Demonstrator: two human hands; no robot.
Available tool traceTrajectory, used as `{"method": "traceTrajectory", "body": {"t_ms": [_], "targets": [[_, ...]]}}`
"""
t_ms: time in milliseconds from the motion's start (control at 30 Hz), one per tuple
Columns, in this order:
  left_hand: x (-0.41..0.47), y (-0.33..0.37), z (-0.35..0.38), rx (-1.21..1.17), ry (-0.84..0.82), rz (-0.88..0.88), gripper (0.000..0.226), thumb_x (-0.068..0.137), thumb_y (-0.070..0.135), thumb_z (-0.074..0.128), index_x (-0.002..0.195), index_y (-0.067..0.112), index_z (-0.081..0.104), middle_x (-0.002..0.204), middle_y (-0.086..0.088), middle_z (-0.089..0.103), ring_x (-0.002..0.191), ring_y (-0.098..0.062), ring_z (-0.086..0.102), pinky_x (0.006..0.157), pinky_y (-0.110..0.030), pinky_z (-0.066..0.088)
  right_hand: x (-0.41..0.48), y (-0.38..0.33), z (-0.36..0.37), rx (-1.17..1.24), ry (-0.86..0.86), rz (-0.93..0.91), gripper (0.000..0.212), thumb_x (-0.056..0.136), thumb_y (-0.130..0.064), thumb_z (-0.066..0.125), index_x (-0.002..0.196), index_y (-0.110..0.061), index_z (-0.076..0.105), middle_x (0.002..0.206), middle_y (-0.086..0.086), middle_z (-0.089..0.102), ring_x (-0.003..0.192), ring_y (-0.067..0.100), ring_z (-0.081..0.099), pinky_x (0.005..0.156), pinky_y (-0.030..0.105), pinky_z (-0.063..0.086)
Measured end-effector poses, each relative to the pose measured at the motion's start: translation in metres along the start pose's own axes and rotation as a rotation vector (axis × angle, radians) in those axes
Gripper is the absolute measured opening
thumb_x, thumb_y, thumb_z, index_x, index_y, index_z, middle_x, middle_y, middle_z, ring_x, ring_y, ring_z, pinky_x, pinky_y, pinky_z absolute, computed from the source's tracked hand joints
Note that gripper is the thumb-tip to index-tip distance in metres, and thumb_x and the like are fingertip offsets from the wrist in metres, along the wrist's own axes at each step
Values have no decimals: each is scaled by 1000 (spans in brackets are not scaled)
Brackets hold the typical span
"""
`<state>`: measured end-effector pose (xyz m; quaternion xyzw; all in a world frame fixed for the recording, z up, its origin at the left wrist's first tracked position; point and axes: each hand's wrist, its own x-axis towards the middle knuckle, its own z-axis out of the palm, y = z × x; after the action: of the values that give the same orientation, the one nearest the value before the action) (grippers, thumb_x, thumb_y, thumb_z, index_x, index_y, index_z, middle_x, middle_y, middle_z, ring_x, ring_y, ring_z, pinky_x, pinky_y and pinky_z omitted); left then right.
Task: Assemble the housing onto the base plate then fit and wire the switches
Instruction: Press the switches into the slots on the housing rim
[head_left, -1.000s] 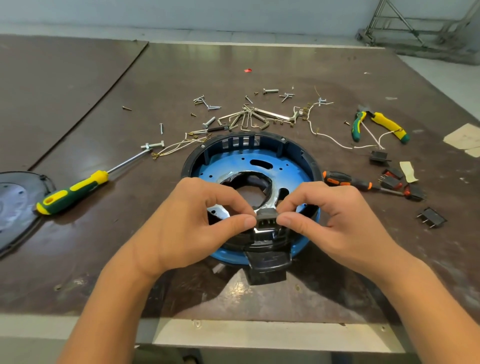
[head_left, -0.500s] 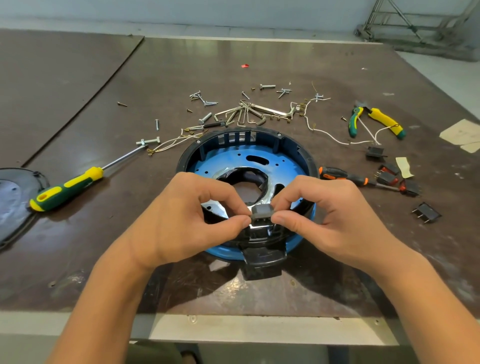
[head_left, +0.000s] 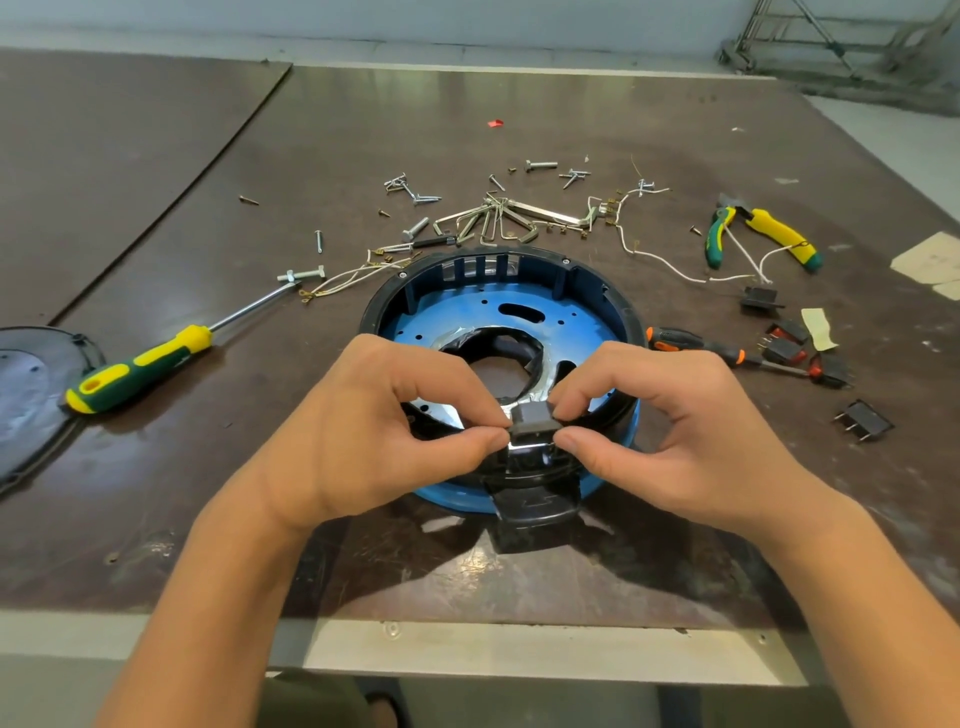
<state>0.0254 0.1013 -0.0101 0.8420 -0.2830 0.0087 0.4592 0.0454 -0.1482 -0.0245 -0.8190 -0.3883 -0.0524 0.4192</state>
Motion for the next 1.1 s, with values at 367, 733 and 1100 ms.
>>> {"method": "traceTrajectory", "body": {"t_ms": [367,733,1100], "targets": [[-2,5,-2,18,41,-90,14,87,19,64,90,20,79,84,12,75,85,-13,72,77,-29,56,1,-8,0,-14,40,3,7,83,-13,70,89,-9,69,88,0,70,88,19,67,77,38,52],[-2,7,-1,43,24,-86,13,86,19,65,88,20,78,83,11,75,84,-12,72,75,-29,56,4,-13,2,-97,20,28,9,81,-11,72,89,-14,69,84,-6,68,85,11,65,74,26,50],[0,9,1,16,-2,-88,7,84,21,69,83,21,76,91,11,76,98,-8,70,89,-34,54,3,-15,0,-147,-2,60,10,85,-13,76,93,-16,70,86,-7,68,81,-1,62,68,11,43]]}}
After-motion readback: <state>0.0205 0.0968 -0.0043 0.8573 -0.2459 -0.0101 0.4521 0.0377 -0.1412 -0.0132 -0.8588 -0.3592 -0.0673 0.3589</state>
